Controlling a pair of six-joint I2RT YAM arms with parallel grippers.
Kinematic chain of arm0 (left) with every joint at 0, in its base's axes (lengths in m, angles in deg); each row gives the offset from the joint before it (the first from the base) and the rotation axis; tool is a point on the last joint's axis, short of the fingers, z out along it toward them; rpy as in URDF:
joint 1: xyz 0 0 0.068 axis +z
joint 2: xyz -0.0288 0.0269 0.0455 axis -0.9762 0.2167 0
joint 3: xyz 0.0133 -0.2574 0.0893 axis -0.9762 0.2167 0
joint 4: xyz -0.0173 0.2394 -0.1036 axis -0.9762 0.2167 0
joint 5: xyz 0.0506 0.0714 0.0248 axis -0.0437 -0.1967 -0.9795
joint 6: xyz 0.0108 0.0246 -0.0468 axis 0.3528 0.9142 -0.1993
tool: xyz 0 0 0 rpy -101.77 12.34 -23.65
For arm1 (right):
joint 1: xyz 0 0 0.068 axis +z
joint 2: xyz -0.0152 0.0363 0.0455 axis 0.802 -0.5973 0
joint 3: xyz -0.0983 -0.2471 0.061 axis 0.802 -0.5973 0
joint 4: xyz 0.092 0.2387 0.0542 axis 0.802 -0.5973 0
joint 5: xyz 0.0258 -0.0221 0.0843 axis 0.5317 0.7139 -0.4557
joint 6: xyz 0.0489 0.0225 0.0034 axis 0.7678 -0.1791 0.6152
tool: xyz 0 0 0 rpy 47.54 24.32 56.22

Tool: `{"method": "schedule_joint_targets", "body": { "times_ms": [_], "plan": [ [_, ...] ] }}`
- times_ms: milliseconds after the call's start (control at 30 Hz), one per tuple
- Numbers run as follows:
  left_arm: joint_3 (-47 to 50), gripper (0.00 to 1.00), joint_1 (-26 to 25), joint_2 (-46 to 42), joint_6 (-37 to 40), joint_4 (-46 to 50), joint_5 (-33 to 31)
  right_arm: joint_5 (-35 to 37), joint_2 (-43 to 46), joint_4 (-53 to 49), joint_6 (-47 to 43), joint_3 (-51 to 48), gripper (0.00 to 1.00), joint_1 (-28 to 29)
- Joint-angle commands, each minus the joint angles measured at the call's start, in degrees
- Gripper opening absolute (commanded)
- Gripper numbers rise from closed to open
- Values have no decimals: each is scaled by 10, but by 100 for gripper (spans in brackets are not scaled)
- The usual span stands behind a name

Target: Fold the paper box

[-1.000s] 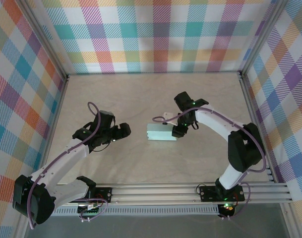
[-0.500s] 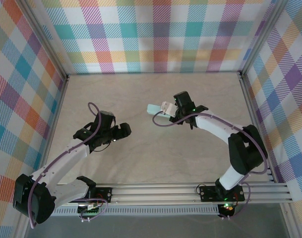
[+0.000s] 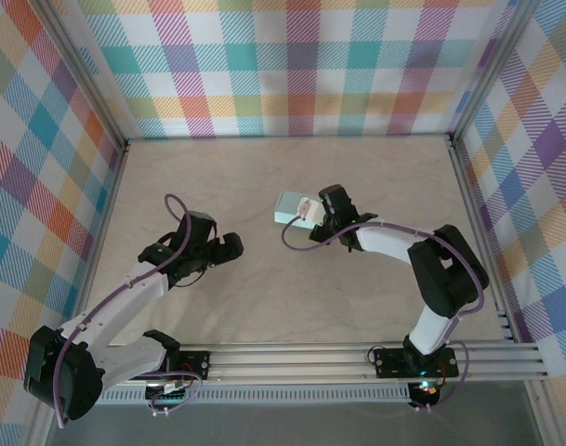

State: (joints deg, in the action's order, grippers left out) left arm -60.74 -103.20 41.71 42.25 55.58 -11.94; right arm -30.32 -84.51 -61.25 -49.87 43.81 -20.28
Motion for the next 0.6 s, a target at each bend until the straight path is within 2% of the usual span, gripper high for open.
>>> {"method": "schedule_joint_targets", "body": {
  "times_ms": [0, 133, 300, 400, 467, 567],
  "plan": [
    [0, 100, 9, -8, 38, -37, -61, -32, 34, 8, 27, -7, 100, -2],
    [25, 100, 10, -18, 114, -99, -118, -93, 86, 0, 75, -32, 100, -13],
    [118, 100, 12, -72, 258, -251, -228, -202, 211, 34, 232, -112, 100, -71],
    [207, 100, 24, -99, 368, -403, -224, -222, 287, 88, 334, -190, 100, -132],
    [248, 100, 47, -91, 392, -484, -212, -205, 332, 118, 384, -246, 100, -175],
    [265, 100, 89, -58, 386, -536, -168, -163, 370, 150, 436, -317, 100, -227]
  ]
}}
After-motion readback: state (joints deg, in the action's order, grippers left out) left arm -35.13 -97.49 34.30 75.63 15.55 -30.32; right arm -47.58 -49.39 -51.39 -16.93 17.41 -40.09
